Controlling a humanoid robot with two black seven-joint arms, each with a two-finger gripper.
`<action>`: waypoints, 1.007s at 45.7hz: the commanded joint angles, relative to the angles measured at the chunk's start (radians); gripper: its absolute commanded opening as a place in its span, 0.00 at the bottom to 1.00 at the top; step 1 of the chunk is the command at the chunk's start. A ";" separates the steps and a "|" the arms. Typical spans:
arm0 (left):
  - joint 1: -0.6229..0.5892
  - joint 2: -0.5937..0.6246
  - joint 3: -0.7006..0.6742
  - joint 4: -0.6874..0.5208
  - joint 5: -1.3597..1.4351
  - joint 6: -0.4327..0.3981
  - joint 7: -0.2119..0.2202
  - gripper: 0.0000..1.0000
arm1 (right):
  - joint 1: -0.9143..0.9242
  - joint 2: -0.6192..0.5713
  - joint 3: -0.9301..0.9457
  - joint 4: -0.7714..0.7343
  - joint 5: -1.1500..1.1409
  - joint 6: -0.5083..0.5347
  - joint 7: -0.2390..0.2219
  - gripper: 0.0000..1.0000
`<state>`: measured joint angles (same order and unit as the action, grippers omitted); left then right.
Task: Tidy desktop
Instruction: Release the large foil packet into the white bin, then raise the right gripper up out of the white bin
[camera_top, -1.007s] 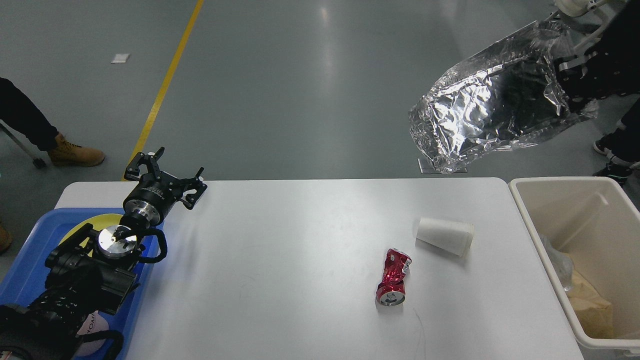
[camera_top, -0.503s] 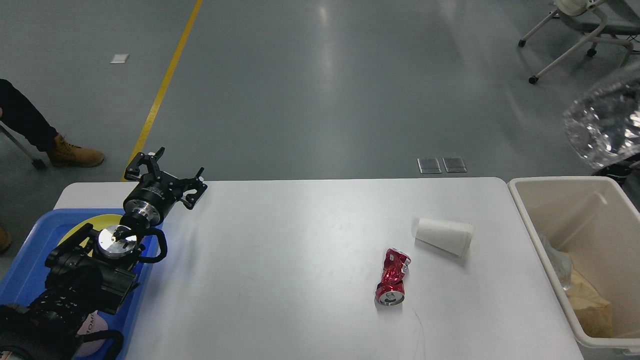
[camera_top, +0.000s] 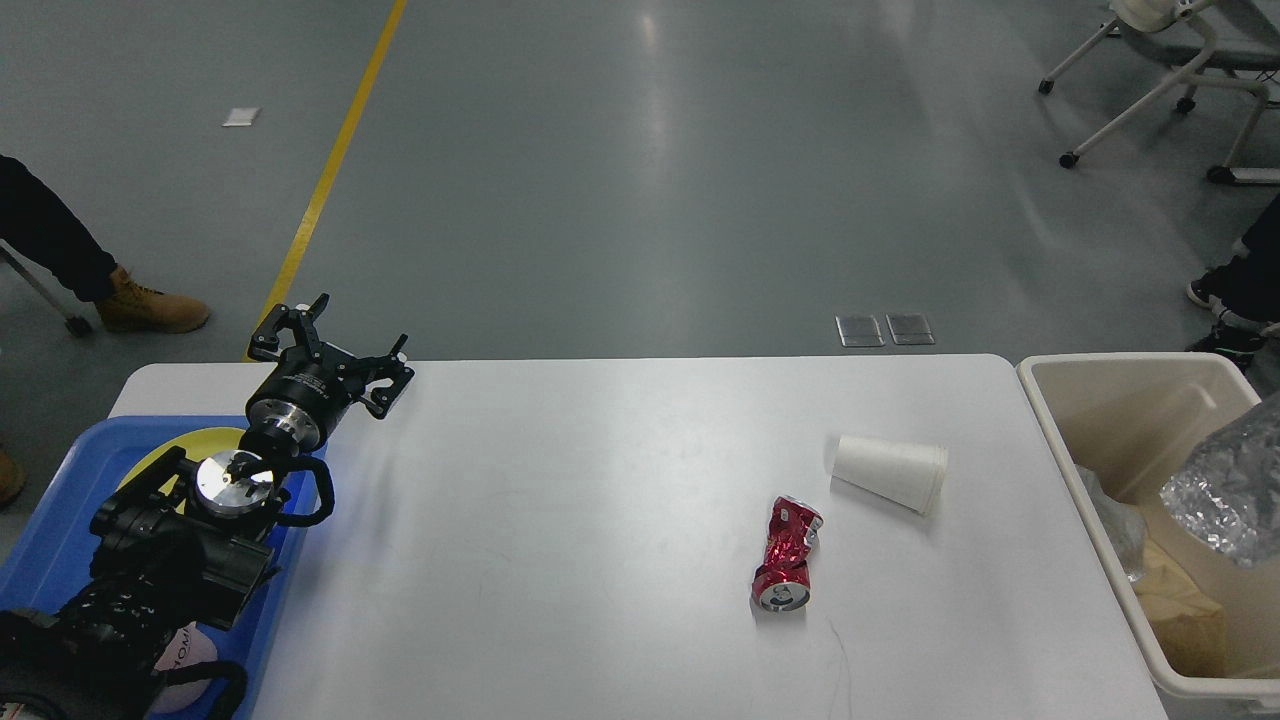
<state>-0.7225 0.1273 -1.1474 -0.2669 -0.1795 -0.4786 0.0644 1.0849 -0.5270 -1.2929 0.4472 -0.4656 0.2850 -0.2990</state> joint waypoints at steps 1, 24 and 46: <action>0.000 0.000 0.000 0.000 0.000 0.000 0.000 0.96 | -0.128 0.031 0.029 -0.059 0.002 -0.090 0.000 0.00; 0.000 0.000 0.000 0.000 0.000 0.000 0.000 0.96 | -0.281 0.101 0.136 -0.140 0.004 -0.106 0.000 0.00; 0.000 0.000 0.000 0.000 0.000 0.000 0.000 0.96 | -0.300 0.119 0.158 -0.142 0.009 -0.129 0.003 0.59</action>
<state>-0.7225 0.1273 -1.1474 -0.2669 -0.1795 -0.4786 0.0644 0.7880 -0.4096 -1.1398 0.3064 -0.4587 0.1583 -0.2961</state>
